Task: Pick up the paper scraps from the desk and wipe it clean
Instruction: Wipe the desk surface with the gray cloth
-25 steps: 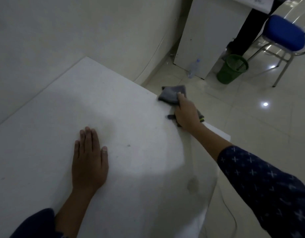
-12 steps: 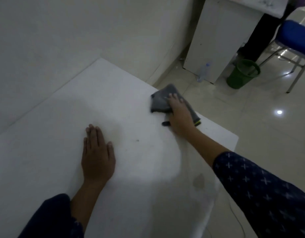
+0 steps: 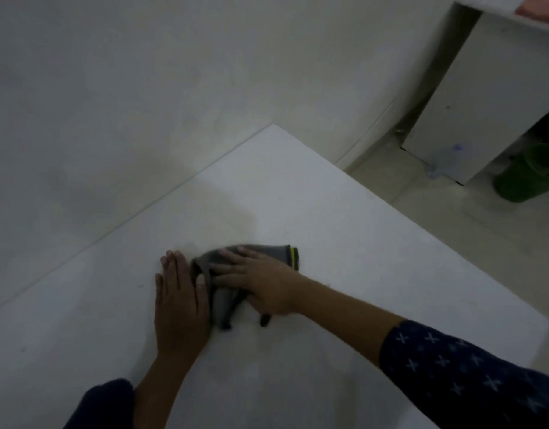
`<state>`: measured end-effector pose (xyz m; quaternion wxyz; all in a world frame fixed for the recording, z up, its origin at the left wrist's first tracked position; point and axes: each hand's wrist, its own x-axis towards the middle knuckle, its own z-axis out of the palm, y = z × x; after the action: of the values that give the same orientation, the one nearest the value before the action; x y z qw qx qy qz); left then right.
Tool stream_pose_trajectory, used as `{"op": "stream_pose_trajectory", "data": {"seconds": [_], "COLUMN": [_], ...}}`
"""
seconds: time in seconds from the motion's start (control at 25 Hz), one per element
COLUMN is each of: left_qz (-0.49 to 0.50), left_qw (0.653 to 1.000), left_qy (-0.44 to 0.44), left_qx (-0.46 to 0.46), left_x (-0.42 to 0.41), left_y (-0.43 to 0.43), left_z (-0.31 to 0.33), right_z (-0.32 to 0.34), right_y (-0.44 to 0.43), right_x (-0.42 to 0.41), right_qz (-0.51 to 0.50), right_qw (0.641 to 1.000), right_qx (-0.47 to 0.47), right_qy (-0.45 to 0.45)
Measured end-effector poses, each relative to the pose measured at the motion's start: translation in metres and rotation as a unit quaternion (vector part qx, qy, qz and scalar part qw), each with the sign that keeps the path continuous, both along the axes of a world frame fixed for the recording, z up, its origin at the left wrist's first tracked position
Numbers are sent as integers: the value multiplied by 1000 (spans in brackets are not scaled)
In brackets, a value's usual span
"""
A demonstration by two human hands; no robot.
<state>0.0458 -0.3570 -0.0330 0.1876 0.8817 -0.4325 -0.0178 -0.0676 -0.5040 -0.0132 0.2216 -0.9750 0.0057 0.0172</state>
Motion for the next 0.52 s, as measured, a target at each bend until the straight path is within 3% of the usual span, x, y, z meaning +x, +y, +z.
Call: {"op": "stream_pose_trajectory", "data": {"seconds": [0.12, 0.2, 0.36, 0.4, 0.44, 0.48, 0.52], "left_qz": [-1, -11, -3, 2, 5, 4, 2], "left_qw": [1000, 1000, 999, 999, 999, 999, 999], "left_qy": [-8, -23, -43, -42, -43, -45, -48], "left_qx": [-7, 1, 7, 6, 7, 7, 5], "left_x": [-3, -2, -3, -3, -3, -3, -4], "left_y": [-2, -1, -2, -3, -3, -2, -2], "left_z": [1, 0, 0, 0, 0, 0, 1], "right_z": [2, 2, 2, 1, 4, 6, 7], "right_y": [-47, -88, -177, -187, -184, -170, -147], "right_x": [48, 58, 15, 5, 2, 9, 23], "right_qz": [-105, -254, -579, -631, -651, -635, -567], "right_qw": [994, 965, 814, 775, 757, 768, 816], "right_qx": [6, 21, -7, -2, 10, 31, 60], "right_qy": [-33, -60, -49, -44, -53, -72, -95]}}
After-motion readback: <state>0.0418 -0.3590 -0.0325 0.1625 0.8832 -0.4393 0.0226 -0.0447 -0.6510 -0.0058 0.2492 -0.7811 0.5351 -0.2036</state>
